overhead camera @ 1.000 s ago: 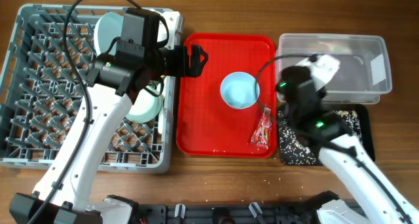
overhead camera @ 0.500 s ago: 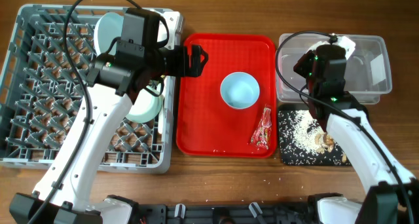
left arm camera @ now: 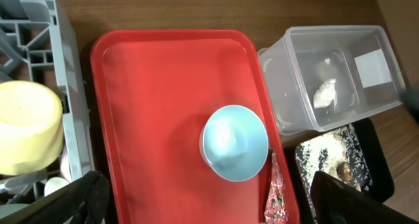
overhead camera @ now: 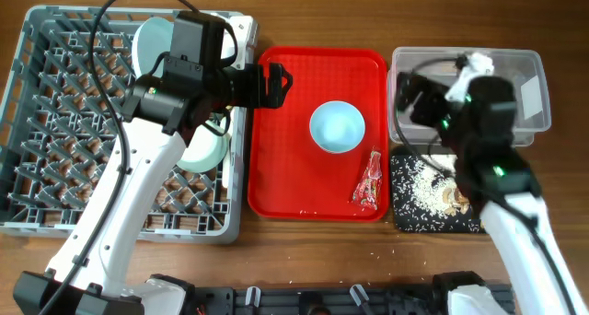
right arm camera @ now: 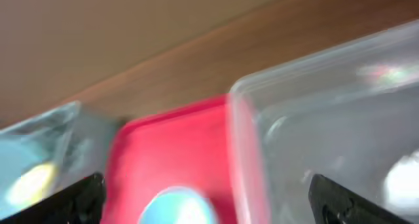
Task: Sort waste into correct bins and load items into the dishwasher rack
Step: 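Release the tissue into the clear plastic bin, then grasp the red wrapper with the right gripper and drop it in the bin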
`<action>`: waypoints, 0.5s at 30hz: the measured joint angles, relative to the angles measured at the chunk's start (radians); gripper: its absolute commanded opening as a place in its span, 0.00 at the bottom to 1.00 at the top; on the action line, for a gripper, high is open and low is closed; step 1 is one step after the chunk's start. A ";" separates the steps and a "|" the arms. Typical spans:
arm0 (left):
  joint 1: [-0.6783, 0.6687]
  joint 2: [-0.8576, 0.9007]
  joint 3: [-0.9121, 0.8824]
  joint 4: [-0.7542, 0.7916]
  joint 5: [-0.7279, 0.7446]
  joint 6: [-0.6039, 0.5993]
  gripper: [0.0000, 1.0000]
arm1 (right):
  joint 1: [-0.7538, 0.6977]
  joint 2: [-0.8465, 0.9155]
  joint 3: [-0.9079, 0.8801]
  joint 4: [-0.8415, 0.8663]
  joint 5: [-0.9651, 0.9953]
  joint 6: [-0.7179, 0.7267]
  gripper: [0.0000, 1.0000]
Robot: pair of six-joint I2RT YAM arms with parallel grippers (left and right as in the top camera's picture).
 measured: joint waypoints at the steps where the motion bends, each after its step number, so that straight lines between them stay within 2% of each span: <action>1: 0.000 0.000 0.000 -0.002 0.000 0.000 1.00 | 0.000 -0.068 0.008 -0.078 -0.063 0.014 1.00; 3: 0.000 0.000 0.000 -0.002 0.000 0.000 1.00 | 0.000 -0.175 0.015 -0.254 -0.211 0.030 1.00; 4: 0.000 0.000 0.000 -0.001 0.000 0.000 1.00 | 0.000 -0.195 0.015 -0.286 -0.260 0.033 1.00; 6: 0.000 0.000 0.000 -0.001 0.000 0.000 1.00 | 0.000 -0.200 0.016 -0.357 -0.358 0.050 0.51; 7: 0.000 0.000 0.000 -0.001 0.000 0.000 1.00 | 0.000 -0.193 0.016 -0.378 -0.402 0.063 0.18; 8: 0.000 0.000 0.000 -0.001 0.000 0.000 1.00 | 0.000 -0.182 0.016 -0.406 -0.435 0.075 0.04; 10: 0.000 0.000 0.000 -0.001 0.000 0.000 1.00 | 0.006 -0.143 0.016 -0.478 -0.458 0.087 0.04; 12: 0.000 0.000 0.000 -0.001 0.000 0.000 1.00 | 0.053 -0.107 0.016 -0.555 -0.390 0.099 0.04; 15: 0.000 0.000 0.000 -0.001 0.000 0.000 1.00 | 0.238 -0.033 0.016 -0.572 -0.200 0.167 0.05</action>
